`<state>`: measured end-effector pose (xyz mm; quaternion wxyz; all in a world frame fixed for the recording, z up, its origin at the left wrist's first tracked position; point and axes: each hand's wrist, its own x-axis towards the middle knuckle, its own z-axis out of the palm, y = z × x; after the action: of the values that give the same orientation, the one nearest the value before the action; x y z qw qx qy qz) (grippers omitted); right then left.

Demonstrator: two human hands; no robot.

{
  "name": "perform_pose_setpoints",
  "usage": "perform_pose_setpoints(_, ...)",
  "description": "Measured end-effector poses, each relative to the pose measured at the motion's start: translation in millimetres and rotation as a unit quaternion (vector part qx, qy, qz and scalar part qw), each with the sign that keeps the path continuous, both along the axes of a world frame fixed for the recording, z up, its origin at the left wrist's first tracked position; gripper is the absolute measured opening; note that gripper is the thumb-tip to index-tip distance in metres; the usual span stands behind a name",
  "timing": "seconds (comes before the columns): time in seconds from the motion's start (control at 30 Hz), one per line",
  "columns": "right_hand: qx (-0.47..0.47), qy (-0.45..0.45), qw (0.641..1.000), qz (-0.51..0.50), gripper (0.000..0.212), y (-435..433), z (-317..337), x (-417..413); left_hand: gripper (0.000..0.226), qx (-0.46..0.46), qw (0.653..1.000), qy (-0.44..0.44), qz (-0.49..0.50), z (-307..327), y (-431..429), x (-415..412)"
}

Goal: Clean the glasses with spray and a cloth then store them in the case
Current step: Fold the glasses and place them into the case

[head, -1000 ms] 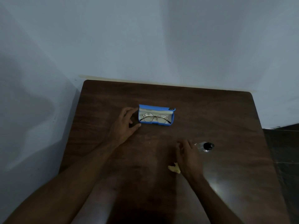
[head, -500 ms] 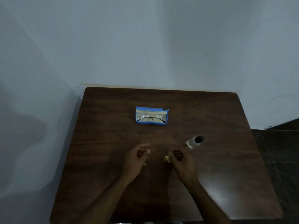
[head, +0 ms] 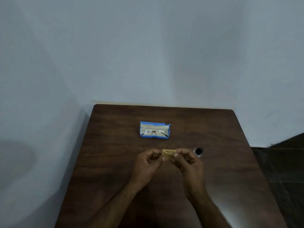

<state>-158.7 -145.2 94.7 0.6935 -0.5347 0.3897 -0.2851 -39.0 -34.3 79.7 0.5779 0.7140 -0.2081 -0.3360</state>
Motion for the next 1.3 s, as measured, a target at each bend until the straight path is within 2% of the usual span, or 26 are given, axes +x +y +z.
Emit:
perform_pose_setpoints(0.1,0.071,-0.020,0.997,-0.032,0.016,0,9,3,0.015,-0.033,0.999,-0.003,0.011,11,3,0)
perform_pose_setpoints(0.23,0.055,-0.011,0.998,-0.036,0.020,2,14,3,0.017,-0.069,0.996,0.026,0.046,23,5,-2)
perform_pose_setpoints(0.33,0.038,0.005,0.999,-0.038,0.013,2,15,3,0.019,-0.068,0.996,-0.008,0.053,23,8,-2)
perform_pose_setpoints(0.43,0.102,-0.006,0.994,-0.045,0.014,5,20,6,0.024,-0.059,0.985,-0.160,0.039,23,14,-1)
perform_pose_setpoints(0.53,0.170,-0.012,0.984,-0.055,0.014,7,22,9,0.023,-0.082,0.949,-0.305,-0.008,27,21,-2)
perform_pose_setpoints(0.6,0.181,-0.017,0.982,-0.053,0.010,9,21,10,0.022,-0.081,0.926,-0.366,-0.051,27,26,-2)
perform_pose_setpoints(0.67,0.166,-0.013,0.985,-0.048,0.007,12,20,11,0.019,-0.079,0.918,-0.381,-0.073,26,30,-4)
perform_pose_setpoints(0.73,0.143,-0.016,0.989,-0.045,0.007,14,20,10,0.019,-0.096,0.936,-0.335,-0.040,30,28,-10)
perform_pose_setpoints(0.83,0.099,-0.017,0.994,-0.044,0.012,14,21,11,0.032,-0.090,0.982,-0.154,0.062,39,19,-12)
perform_pose_setpoints(0.93,0.056,-0.016,0.998,-0.036,0.006,13,23,8,0.041,-0.048,0.997,-0.030,0.061,40,13,-6)
perform_pose_setpoints(0.97,0.047,-0.018,0.998,-0.026,0.010,13,25,7,0.035,-0.047,0.997,-0.009,0.060,40,12,-6)
perform_pose_setpoints(1.03,0.047,-0.024,0.999,0.006,0.029,13,30,4,0.019,-0.058,0.995,0.022,0.071,41,11,-6)
perform_pose_setpoints(1.1,0.050,-0.023,0.998,0.042,0.039,13,32,2,0.013,-0.071,0.994,0.029,0.082,41,10,-7)
perform_pose_setpoints(1.3,0.023,-0.011,0.998,0.058,0.019,12,28,0,0.013,-0.089,0.990,0.049,0.098,40,7,-8)
